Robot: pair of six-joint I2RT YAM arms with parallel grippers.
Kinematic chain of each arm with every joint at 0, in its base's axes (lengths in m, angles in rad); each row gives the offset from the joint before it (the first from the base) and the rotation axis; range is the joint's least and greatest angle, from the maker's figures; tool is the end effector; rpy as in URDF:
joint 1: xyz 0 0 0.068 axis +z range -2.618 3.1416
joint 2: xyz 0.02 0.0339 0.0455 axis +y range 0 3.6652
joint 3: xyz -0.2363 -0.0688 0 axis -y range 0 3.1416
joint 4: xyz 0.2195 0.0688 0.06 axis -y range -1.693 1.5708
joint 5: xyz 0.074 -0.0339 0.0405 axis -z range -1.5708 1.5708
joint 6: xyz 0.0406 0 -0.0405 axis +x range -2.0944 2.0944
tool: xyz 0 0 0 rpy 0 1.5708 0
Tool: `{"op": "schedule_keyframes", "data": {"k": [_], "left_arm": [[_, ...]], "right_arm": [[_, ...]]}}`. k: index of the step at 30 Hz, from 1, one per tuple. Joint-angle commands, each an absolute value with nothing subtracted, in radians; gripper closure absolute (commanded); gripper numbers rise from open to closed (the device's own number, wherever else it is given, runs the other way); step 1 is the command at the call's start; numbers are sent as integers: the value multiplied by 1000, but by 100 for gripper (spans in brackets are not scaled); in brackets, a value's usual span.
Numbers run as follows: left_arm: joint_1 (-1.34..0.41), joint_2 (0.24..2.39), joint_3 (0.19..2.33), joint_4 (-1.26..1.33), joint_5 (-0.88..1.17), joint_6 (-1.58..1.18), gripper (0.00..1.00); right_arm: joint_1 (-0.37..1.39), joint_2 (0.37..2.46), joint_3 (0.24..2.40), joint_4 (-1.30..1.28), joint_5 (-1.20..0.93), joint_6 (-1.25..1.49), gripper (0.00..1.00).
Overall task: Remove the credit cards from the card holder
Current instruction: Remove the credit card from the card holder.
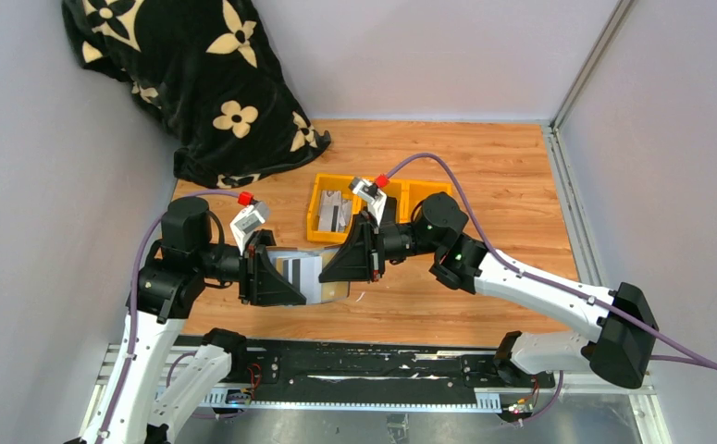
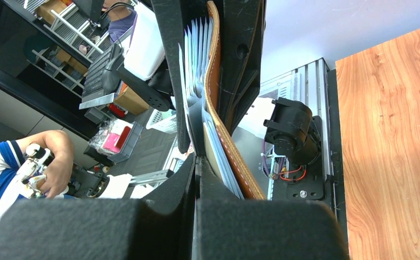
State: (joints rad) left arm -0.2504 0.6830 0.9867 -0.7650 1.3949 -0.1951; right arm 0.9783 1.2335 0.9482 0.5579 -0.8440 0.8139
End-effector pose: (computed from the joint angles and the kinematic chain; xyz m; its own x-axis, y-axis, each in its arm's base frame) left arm 0.0878 -0.0637 0.3494 -0.5970 0.1177 -0.7935 0.7969 -0.0266 -0.6035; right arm 0.1237 0.2381 0.3595 -0.5897 -0.0109 -0.8076 -0.7638 -0.3175 0.5620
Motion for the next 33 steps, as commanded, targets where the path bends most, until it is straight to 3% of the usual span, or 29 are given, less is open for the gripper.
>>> {"op": "schedule_keyframes", "data": {"k": [1, 7, 10, 13, 16, 20, 22, 24, 28, 31, 33], "left_arm": [[-259, 665, 1036, -755, 1493, -207, 70], [-259, 666, 1037, -754, 1496, -211, 79], [-259, 668, 1039, -754, 1486, -213, 89], [-259, 676, 1036, -755, 1466, -214, 100], [-259, 682, 1038, -754, 1452, -213, 100], [-259, 684, 1042, -753, 1432, -212, 100], [-259, 685, 1044, -753, 1423, -212, 100], [-259, 687, 1047, -753, 1418, -212, 100], [-259, 689, 1053, -753, 1417, -212, 100], [-259, 690, 1061, -752, 1417, -212, 100], [-259, 695, 1066, -751, 1416, -212, 100]], "right_arm": [[958, 1226, 924, 563, -817, 797, 100], [957, 1226, 917, 571, -821, 798, 100], [957, 1223, 903, 573, -822, 801, 100], [959, 1232, 908, 614, -821, 835, 79], [964, 1252, 931, 658, -818, 864, 61], [971, 1291, 973, 693, -824, 885, 55], [974, 1310, 983, 713, -829, 898, 56], [976, 1321, 985, 724, -833, 908, 63], [971, 1325, 973, 713, -829, 912, 88], [950, 1293, 940, 708, -831, 915, 100], [924, 1256, 906, 704, -838, 913, 100]]}}
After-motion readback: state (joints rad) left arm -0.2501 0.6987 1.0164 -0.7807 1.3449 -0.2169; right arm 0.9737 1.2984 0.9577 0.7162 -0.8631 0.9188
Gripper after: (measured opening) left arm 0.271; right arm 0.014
